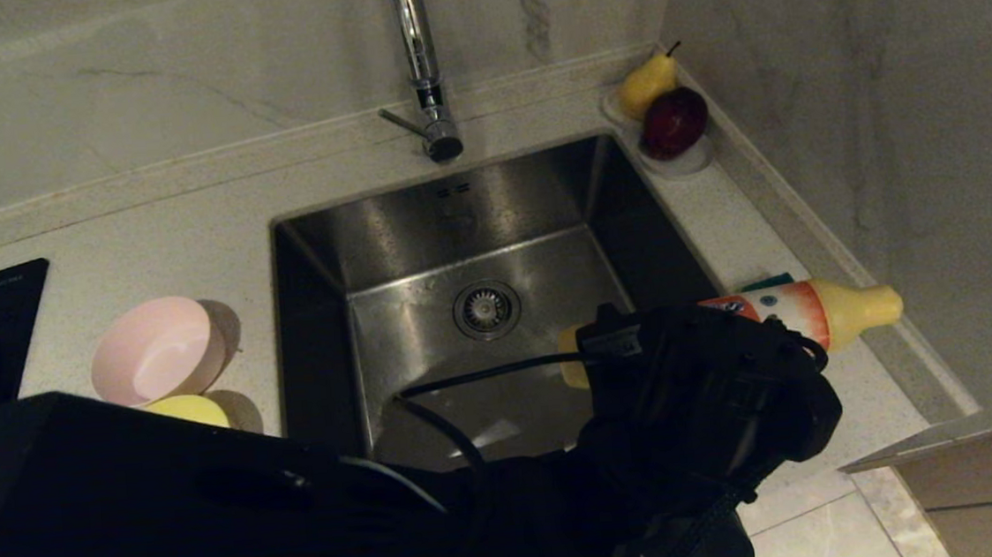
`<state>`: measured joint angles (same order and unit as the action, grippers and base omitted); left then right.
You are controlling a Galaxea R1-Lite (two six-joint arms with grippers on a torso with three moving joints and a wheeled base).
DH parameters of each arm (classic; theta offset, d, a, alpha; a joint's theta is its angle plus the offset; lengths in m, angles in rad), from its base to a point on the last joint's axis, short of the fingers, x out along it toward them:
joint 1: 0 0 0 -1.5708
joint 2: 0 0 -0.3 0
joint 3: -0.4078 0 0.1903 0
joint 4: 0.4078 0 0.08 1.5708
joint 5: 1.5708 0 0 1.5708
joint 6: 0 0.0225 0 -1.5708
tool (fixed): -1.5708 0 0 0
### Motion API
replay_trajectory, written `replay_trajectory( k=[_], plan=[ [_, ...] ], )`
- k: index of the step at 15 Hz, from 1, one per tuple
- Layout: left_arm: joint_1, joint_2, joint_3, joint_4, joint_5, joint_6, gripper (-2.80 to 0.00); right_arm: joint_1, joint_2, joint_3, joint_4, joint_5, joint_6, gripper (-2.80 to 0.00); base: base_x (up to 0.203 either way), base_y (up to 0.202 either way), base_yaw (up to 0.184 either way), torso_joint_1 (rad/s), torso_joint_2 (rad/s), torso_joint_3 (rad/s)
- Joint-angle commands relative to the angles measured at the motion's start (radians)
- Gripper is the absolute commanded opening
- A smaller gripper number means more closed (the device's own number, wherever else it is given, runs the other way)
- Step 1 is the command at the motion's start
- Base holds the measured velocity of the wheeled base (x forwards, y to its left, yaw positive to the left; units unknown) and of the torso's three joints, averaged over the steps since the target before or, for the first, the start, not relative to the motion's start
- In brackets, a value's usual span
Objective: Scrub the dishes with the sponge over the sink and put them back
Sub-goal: Squeeze it onto the sponge
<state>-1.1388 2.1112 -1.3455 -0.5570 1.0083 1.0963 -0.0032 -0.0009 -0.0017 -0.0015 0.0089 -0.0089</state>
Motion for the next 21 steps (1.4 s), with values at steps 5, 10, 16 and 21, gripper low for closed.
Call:
replay_trajectory(
  k=[5,10,16,21],
  plan=[
    [0.001,0.061,-0.001,-0.003,0.059,0.03,-2.8,0.0,-0.001,0.0,0.0,0.0,0.0,-2.8,0.0,0.0,0.0,0.0,0.0,0.0],
    [0.007,0.083,-0.009,-0.001,0.087,0.039,-2.8,0.0,-0.001,0.0,0.0,0.0,0.0,-2.8,0.0,0.0,0.0,0.0,0.0,0.0],
    [0.013,0.112,-0.062,0.001,0.113,0.068,-2.8,0.0,-0.001,0.0,0.0,0.0,0.0,-2.8,0.0,0.0,0.0,0.0,0.0,0.0],
    [0.013,0.133,-0.099,0.003,0.118,0.099,-2.8,0.0,-0.001,0.0,0.0,0.0,0.0,-2.8,0.0,0.0,0.0,0.0,0.0,0.0]
  ],
)
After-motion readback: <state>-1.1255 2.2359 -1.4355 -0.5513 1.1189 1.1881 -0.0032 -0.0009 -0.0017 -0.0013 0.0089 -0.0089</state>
